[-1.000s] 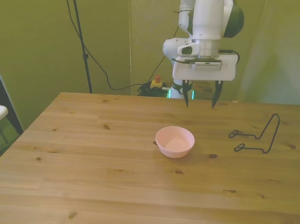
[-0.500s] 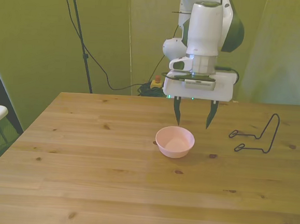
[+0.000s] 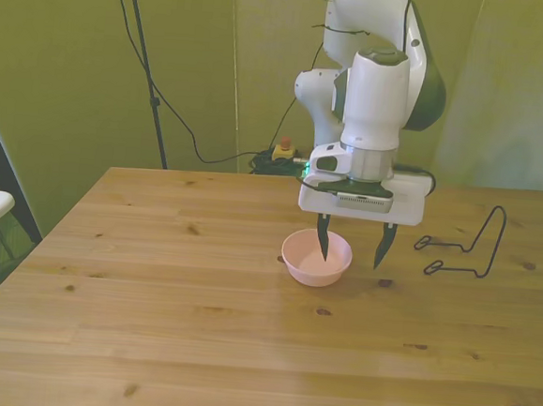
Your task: Load the bowl
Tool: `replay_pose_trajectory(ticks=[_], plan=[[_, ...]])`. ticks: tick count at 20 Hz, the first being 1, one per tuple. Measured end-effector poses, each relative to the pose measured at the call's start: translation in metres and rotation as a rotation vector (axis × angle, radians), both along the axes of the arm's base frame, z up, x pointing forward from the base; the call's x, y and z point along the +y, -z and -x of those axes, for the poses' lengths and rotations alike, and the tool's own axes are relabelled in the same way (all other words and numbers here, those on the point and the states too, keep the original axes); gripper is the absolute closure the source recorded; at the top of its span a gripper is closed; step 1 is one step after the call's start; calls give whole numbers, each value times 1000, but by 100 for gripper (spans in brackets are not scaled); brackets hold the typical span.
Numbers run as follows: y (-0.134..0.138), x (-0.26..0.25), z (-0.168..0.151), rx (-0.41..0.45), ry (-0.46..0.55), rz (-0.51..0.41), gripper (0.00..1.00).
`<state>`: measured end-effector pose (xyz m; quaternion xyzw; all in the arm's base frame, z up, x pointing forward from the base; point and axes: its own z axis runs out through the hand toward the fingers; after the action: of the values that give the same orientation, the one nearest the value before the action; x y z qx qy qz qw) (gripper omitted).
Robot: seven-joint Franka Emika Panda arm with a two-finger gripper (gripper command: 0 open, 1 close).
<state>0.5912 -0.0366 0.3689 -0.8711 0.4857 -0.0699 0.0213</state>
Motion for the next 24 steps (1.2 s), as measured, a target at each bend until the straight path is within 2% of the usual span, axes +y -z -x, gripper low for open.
replay_pose_trajectory(ticks=[24], plan=[[17, -9, 1, 20, 0, 6, 100]])
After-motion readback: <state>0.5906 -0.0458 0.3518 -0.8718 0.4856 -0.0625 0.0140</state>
